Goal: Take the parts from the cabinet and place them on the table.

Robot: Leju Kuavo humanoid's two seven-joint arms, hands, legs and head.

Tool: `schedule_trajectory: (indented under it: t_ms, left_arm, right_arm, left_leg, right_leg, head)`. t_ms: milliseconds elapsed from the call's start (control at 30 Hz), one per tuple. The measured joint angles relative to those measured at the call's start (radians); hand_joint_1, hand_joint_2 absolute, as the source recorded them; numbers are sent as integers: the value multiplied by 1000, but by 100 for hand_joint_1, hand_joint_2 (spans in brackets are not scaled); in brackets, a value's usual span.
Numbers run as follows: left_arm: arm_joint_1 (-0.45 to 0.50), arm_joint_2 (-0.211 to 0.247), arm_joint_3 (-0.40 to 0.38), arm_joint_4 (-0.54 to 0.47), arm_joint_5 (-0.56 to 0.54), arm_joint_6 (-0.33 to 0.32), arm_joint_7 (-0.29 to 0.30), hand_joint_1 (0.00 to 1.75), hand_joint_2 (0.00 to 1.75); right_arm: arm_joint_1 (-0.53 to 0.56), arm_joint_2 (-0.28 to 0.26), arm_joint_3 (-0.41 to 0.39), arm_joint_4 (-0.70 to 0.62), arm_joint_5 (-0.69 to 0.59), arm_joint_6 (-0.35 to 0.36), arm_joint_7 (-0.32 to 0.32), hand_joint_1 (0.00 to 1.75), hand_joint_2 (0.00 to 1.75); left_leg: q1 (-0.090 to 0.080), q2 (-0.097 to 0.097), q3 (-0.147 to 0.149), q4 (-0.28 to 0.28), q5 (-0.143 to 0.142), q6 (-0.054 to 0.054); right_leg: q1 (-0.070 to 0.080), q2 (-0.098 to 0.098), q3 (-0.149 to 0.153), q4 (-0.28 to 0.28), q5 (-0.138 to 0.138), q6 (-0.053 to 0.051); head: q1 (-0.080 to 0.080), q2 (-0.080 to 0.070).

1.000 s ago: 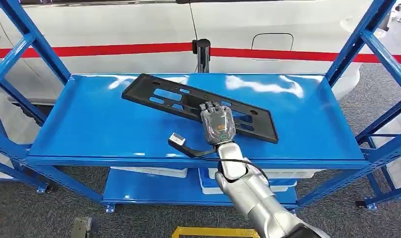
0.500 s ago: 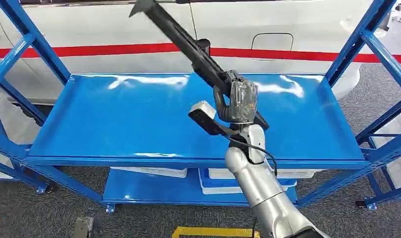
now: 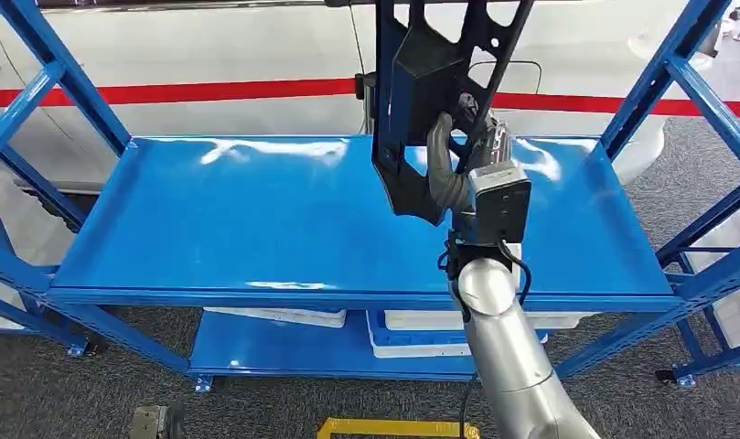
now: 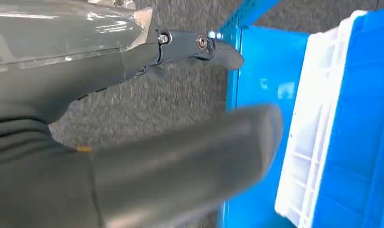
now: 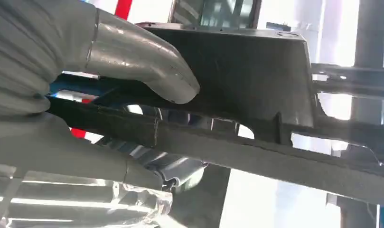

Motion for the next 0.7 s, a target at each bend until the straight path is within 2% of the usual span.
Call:
schedule_trajectory:
  t_ms: [267,400,600,633,700]
  left_arm:
    - [-4,0,7,0,0,20,27,0,175]
    - [-7,0,22,0,3,38,48,0,175]
    - [-9,0,32,0,17,52,47,0,175]
    - [-9,0,34,0,18,52,47,0,175]
    - [-9,0,42,0,23,45,47,0,175]
  right_arm:
    - [11,-15,27,-27,-10,83,26,175,175]
    - [11,-19,44,-27,-8,93,29,175,175]
    - [10,-20,58,-33,8,105,34,175,175]
    - [10,-20,58,-33,8,106,35,175,175]
    - [9,-20,59,-33,3,114,35,175,175]
  left_leg:
    - [0,0,0,0,0,0]
    - [0,0,0,0,0,0]
    - [0,0,-1,1,-1,1]
    - [-2,-1,-3,7,-3,8]
    - [-2,0,-5,10,-6,13]
  right_leg:
    - [0,0,0,0,0,0]
    - [0,0,0,0,0,0]
    - [-2,0,0,-1,0,0]
    - [-5,0,0,-2,1,1]
    - [-6,0,0,-2,1,2]
  head:
    - [0,0]
    - [0,0]
    - [0,0]
    - [0,0]
    - [0,0]
